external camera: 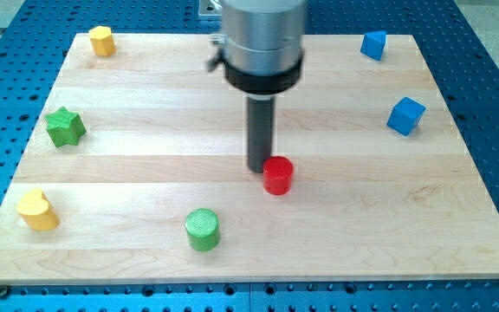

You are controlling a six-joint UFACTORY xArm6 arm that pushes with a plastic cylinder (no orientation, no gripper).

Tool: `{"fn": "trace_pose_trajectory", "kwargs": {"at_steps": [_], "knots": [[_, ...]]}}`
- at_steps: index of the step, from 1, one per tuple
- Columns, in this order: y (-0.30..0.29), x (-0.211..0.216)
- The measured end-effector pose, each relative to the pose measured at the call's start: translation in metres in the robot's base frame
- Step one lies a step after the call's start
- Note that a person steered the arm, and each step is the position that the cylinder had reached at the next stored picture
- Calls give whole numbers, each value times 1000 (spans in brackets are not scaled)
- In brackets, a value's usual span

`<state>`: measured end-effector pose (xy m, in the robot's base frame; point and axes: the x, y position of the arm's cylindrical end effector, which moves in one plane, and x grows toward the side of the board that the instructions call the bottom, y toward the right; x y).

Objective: Slightly push the red circle to the right side

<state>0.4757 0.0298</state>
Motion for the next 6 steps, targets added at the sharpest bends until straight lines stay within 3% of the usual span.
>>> {"fn": "trace_pose_trajectory", "kwargs": {"at_steps": [1,2,3,4,6], "knots": [[4,-20],[-33,-38],[-26,13],[-58,40],[16,33]]}}
